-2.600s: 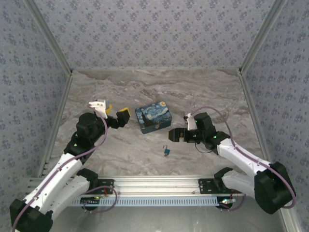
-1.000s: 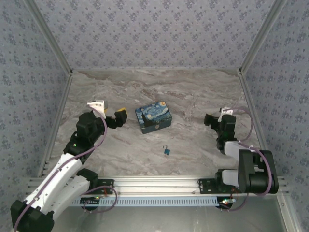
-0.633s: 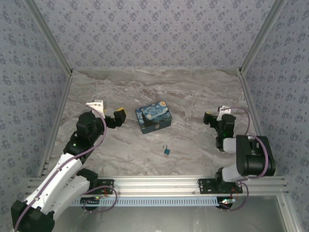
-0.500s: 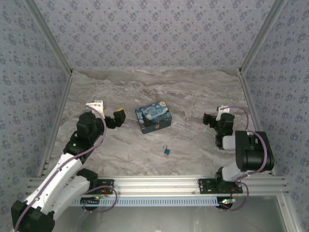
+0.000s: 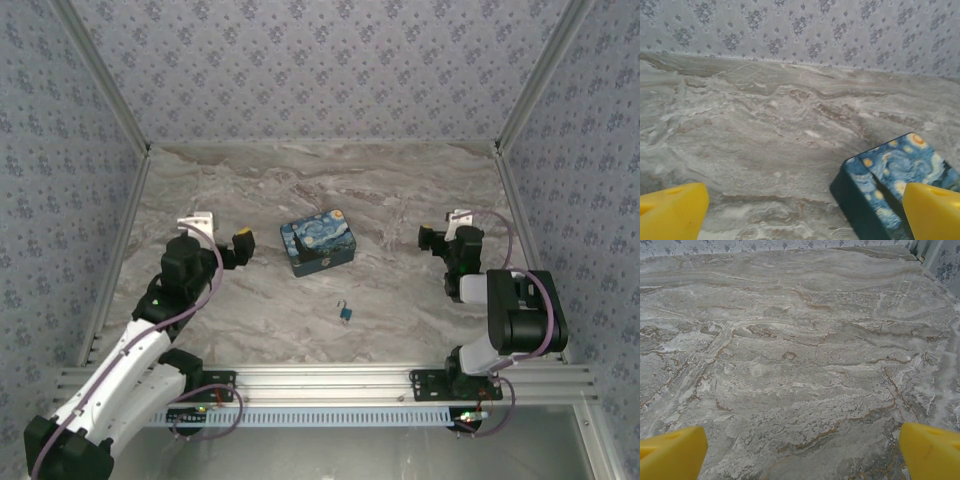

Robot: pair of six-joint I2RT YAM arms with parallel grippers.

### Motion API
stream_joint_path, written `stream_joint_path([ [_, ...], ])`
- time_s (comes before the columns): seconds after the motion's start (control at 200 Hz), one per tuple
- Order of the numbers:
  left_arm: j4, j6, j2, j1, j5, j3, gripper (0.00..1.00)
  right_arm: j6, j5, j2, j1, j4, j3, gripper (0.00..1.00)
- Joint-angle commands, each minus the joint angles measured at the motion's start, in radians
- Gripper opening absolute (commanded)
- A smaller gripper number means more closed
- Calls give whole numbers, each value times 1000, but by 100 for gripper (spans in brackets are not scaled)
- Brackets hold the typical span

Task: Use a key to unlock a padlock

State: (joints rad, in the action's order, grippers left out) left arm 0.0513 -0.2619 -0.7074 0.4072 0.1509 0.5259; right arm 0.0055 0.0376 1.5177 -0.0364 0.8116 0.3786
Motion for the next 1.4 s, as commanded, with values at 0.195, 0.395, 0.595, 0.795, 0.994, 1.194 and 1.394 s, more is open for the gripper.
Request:
stream_joint_path([
  [0.195,108,171,-10,-76,269,11,99,-24,12,4,4,-3,10,100],
  [0.395,28,207,-80,-191,291,-38,99,-24,12,3,5,-3,10,100],
  [0.595,-124,197,-157,-262,290,-115,99,-24,13,3,6,-3,10,100],
  [0.795,-232,252,-279,-265,276,-127,99,-24,12,4,5,-3,10,100],
  [0.994,-399,314,-388,-267,205,-148,99,-24,13,3,5,-3,11,100],
  [1.194,-617,365,-522,-270,84,-181,100,-24,12,3,5,-4,11,100],
  [1.394,-826,375,-608,-303,-18,-210,99,-23,12,4,5,-5,12,100],
])
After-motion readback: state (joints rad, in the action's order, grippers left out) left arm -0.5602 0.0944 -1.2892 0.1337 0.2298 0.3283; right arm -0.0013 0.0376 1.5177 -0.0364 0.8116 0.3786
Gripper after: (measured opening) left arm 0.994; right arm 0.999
